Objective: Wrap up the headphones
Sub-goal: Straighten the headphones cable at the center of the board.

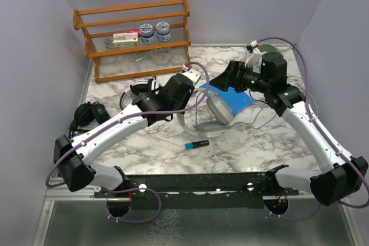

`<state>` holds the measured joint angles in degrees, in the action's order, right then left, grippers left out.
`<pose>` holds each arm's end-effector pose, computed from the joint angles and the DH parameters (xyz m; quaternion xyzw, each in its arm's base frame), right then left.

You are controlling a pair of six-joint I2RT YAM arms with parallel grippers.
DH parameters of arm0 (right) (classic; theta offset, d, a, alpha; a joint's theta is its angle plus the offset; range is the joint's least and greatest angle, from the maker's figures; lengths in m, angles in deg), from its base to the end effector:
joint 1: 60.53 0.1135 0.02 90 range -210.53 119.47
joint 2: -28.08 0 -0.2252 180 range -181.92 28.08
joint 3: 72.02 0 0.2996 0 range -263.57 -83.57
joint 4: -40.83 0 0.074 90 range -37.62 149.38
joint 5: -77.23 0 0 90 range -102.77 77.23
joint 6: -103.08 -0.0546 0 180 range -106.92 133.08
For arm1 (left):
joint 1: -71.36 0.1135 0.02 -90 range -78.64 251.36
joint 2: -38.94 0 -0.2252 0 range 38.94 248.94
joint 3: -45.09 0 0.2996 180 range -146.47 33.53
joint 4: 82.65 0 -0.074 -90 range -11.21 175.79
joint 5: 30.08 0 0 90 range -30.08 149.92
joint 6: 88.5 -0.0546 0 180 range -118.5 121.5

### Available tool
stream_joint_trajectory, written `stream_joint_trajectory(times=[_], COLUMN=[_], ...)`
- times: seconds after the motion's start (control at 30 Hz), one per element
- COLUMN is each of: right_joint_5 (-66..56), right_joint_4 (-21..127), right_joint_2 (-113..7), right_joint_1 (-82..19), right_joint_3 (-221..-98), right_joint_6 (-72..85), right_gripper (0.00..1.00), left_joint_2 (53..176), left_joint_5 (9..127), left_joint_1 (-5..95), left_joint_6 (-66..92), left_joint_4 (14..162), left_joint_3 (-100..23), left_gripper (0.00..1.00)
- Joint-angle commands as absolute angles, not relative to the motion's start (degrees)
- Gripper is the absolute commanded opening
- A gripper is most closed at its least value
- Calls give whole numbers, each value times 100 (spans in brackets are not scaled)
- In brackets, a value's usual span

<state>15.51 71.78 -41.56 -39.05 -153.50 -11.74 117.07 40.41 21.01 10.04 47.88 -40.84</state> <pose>0.3164 0.1523 0.3461 -0.1186 0.7938 0.4041 0.4388 0.2465 -0.2688 0.2911 0.2560 0.8647 -0.0637 0.4273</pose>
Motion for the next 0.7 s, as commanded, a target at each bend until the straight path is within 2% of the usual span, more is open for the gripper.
stream_joint_trajectory(times=[0.0, 0.17, 0.33, 0.37, 0.4, 0.47, 0.63, 0.67], right_joint_5=[1329, 1348, 1795, 1880, 1927, 1932, 1241, 1093], right_joint_4=[6686, 5894, 4851, 4747, 4704, 4639, 5277, 5481], right_joint_2=[-4170, -4231, -4423, -4482, -4520, -4520, -4193, -4134], right_joint_1=[-3890, -3890, -3890, -3890, -3890, -3890, -3899, -3898], right_joint_3=[-14666, -13970, -13506, -13476, -13460, -13435, -13632, -13697], right_joint_6=[-3212, -5055, -6064, -6179, -6287, -6382, -6096, -5914], right_gripper=[100, 100, 100, 96, 89, 70, 9, 2], left_joint_2=[11686, 11740, 11866, 11892, 11916, 11950, 12004, 12006], left_joint_5=[4390, 4596, 4649, 4647, 4636, 4614, 4477, 4449], left_joint_1=[2078, 2050, 1996, 1987, 1976, 1968, 1959, 1959], left_joint_6=[928, 798, 742, 739, 731, 731, 722, 723], left_joint_4=[5020, 5019, 5003, 5002, 4988, 4985, 4941, 4934], left_joint_3=[-4394, -4414, -4459, -4474, -4477, -4493, -4480, -4466], left_gripper=[8, 8, 8, 8, 8, 8, 8, 8])
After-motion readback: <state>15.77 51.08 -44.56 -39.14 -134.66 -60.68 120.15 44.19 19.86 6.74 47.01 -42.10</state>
